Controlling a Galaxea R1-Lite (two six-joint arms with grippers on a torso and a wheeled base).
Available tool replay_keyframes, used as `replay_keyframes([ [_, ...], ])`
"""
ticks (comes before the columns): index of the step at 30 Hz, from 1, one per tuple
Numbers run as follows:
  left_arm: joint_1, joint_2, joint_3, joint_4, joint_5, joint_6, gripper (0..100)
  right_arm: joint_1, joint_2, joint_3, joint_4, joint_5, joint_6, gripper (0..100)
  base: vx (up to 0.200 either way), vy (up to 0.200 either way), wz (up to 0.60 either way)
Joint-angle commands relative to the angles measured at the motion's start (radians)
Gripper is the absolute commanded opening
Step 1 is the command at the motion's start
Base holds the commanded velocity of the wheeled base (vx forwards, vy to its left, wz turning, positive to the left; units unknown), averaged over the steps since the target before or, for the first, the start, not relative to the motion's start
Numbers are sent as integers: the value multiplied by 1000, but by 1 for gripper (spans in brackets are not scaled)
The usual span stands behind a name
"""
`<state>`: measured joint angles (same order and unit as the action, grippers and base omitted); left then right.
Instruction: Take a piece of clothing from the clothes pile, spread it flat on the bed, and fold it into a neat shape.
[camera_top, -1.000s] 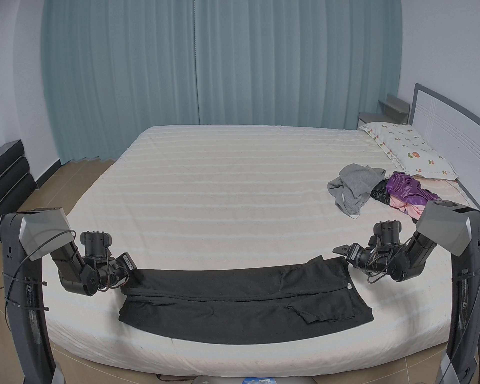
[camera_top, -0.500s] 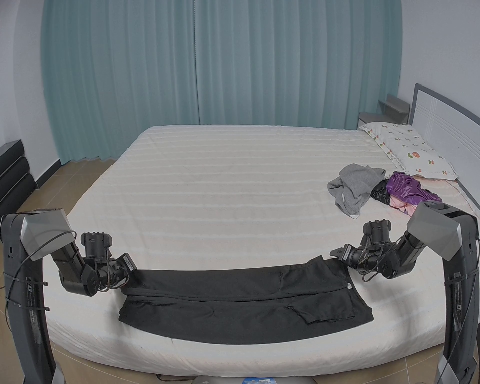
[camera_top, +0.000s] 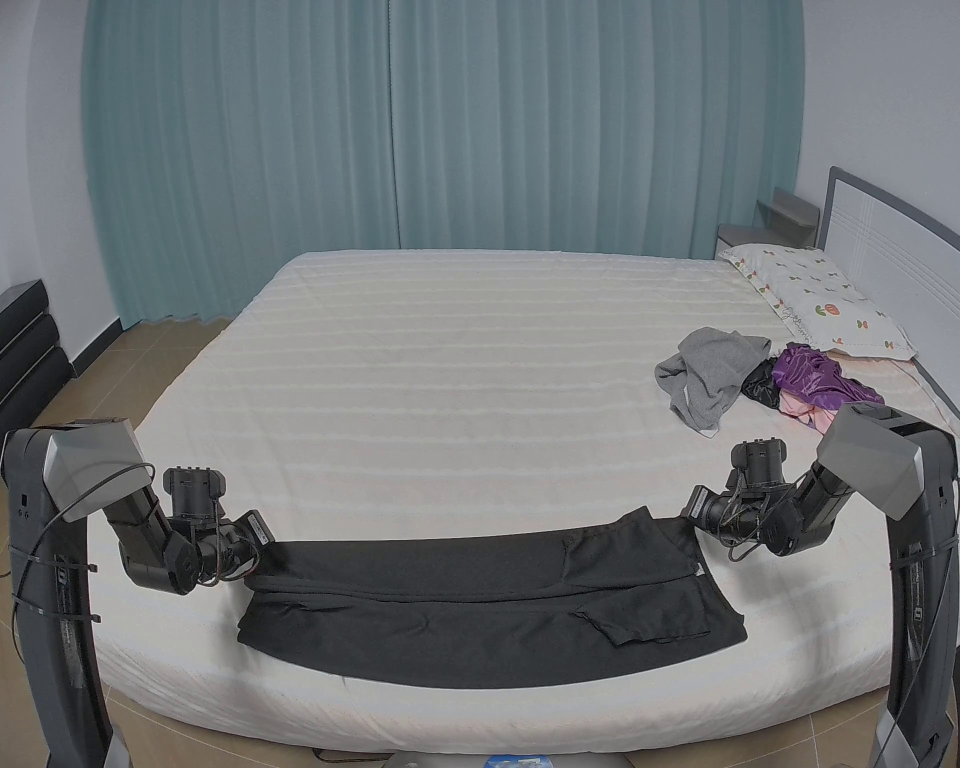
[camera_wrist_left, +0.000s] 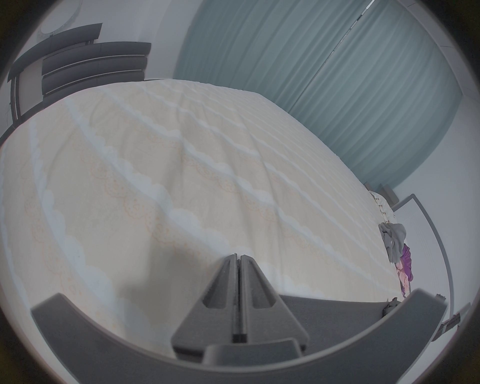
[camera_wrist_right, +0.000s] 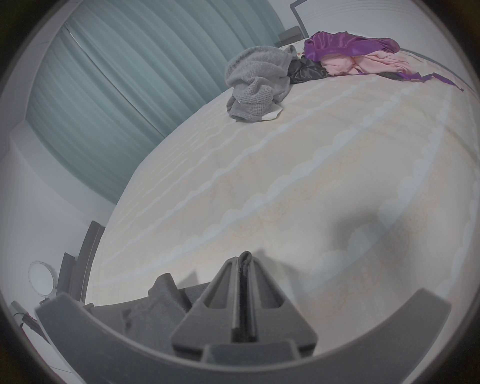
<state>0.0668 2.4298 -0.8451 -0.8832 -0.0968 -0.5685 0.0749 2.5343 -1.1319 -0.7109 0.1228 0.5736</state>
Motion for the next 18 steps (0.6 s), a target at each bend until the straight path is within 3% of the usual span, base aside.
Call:
replay_keyframes([
  [1, 1, 3, 0, 0, 0, -1, 0, -3, 0, 0, -1, 0, -1, 0, 0, 0, 0],
  [5, 1, 3, 0, 0, 0, -1, 0, -3, 1, 0, -1, 1, -1, 0, 0, 0, 0],
  [6, 1, 3, 1, 1, 0, -1, 0, -3, 1, 0, -1, 1, -1, 100, 0, 0, 0],
  [7, 1, 2, 0, 1, -1, -2, 0, -3, 1, 0, -1, 1, -3, 100, 0, 0, 0],
  [8, 1, 0, 0, 3, -1, -8, 100, -3, 0, 1, -1, 1, -1, 100, 0, 0, 0],
  [18, 16, -46, 34, 3, -6, -48, 100, 3, -107, 83, -52, 17, 54, 100, 0, 0, 0],
])
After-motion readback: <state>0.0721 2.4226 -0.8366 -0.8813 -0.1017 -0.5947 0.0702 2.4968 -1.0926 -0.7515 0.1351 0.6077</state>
